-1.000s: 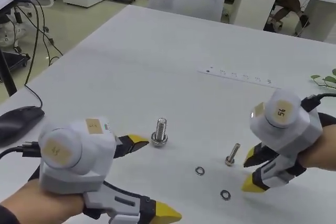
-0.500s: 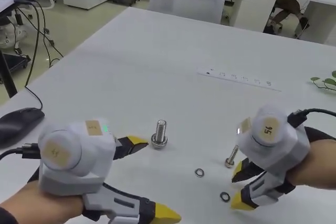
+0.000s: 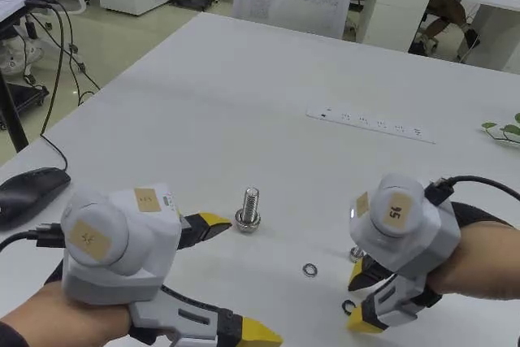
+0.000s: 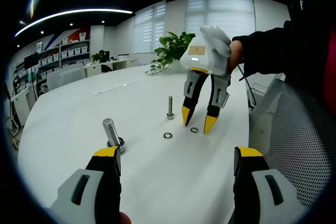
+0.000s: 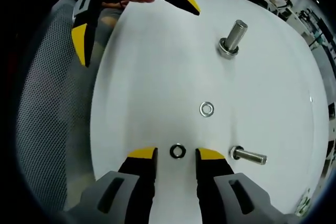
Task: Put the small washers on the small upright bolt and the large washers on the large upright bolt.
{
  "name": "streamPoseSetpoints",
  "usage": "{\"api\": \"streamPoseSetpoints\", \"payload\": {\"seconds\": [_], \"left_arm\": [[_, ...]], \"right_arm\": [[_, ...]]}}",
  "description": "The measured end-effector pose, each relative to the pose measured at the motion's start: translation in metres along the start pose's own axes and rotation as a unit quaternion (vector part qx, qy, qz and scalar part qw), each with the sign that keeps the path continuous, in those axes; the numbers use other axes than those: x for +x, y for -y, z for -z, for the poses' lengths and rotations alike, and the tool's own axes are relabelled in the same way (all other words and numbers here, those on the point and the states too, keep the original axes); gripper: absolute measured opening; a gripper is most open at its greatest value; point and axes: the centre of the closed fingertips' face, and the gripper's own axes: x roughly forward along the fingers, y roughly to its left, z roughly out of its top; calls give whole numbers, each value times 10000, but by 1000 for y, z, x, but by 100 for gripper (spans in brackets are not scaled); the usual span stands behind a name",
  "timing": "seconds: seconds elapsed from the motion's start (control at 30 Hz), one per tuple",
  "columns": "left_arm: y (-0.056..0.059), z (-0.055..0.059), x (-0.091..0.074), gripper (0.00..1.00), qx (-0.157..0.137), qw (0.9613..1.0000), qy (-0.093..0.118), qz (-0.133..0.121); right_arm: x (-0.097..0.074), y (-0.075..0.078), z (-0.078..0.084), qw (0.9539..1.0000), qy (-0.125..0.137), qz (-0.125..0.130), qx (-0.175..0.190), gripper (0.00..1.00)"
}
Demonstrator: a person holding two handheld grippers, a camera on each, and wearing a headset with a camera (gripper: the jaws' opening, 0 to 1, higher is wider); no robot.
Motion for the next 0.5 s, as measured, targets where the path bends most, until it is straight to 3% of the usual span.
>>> {"api": "streamPoseSetpoints", "payload": {"seconds": [0.5], "left_arm": [[1, 0, 0, 89, -5, 10000, 29, 3]], "right_arm": [[3, 0, 3, 10000, -80, 0, -31, 28]]}}
